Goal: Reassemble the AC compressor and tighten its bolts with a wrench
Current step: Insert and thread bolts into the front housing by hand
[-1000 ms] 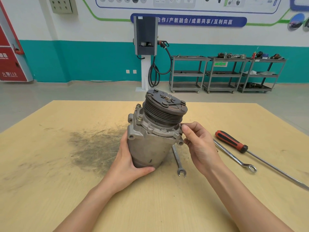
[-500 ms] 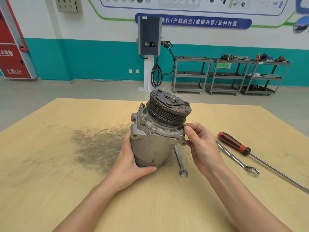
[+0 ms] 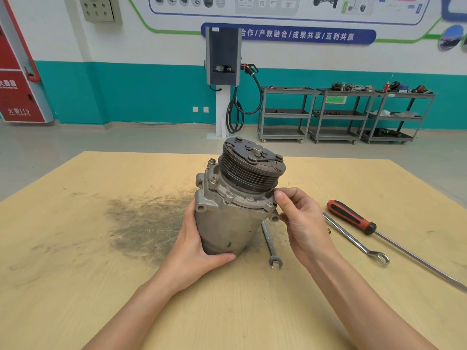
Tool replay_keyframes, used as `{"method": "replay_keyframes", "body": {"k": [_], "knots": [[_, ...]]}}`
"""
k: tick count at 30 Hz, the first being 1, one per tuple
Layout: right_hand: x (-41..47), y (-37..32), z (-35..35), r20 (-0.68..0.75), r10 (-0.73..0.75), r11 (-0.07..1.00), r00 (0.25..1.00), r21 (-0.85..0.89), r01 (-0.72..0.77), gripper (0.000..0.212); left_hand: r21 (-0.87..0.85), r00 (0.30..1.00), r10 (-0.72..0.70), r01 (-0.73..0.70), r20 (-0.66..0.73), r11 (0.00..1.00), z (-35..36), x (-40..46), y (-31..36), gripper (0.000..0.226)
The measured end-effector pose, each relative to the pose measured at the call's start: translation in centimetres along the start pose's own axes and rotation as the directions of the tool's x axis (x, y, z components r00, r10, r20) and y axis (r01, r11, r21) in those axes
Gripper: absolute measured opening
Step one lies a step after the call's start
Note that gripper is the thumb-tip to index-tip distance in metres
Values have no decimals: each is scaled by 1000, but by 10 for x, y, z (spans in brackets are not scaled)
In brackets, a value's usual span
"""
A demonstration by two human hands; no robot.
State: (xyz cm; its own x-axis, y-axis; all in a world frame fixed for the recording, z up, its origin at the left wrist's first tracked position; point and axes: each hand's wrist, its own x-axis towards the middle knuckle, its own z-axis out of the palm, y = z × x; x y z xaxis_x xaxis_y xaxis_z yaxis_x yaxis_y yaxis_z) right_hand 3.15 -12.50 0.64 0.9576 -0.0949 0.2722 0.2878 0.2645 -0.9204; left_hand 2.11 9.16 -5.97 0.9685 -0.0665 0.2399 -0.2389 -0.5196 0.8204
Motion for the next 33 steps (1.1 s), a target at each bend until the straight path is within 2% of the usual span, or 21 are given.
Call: {"method": "replay_keyframes", "body": {"k": [7,9,10,12,13,15,17,20,24,29,33], "knots": [[5,-12,-17,70,24,990,997,-137,-14,8,-13,1000,1,-1,5,1000,0,1,-1,126],[12,-21,-37,-19,-30,970,999,-243,24,8,-15,1000,1,-1,7,1000,-1,2,-2,129],[15,-24,-50,-87,-80,933,993,-357,44,8,-14,1000,2,-2,5,1000,-1,2,-2,129],[20,-26,-77,-172,-142,756,975,-655,-6,9,-16,1000,8,-8,2,1000,-1,2,-4,129],[22,-24,-90,-182,-115,623,977,-779,-72,9,-19,1000,10,-10,2,1000,-1,2,-4,129],[23,-16,-111,-204,18,376,979,-906,-196,8,-22,1000,12,-12,0,1000,-1,3,-4,130],[24,-10,-125,-233,109,252,966,-934,-253,9,-20,1000,7,-7,-1,1000,-1,3,-4,133],[27,-7,-131,-248,148,187,958,-944,-273,9,-31,1000,13,-13,-5,999,-1,3,-4,136],[28,-3,-128,-232,166,189,958,-946,-262,6,-17,1000,25,-26,-6,1000,-1,3,-4,132],[25,4,-121,-218,152,103,964,-967,-234,15,-20,1000,23,-24,-4,1000,-1,2,-3,130],[26,8,-119,-236,104,100,966,-964,-247,14,-41,999,34,-34,4,999,-1,2,0,128]]}}
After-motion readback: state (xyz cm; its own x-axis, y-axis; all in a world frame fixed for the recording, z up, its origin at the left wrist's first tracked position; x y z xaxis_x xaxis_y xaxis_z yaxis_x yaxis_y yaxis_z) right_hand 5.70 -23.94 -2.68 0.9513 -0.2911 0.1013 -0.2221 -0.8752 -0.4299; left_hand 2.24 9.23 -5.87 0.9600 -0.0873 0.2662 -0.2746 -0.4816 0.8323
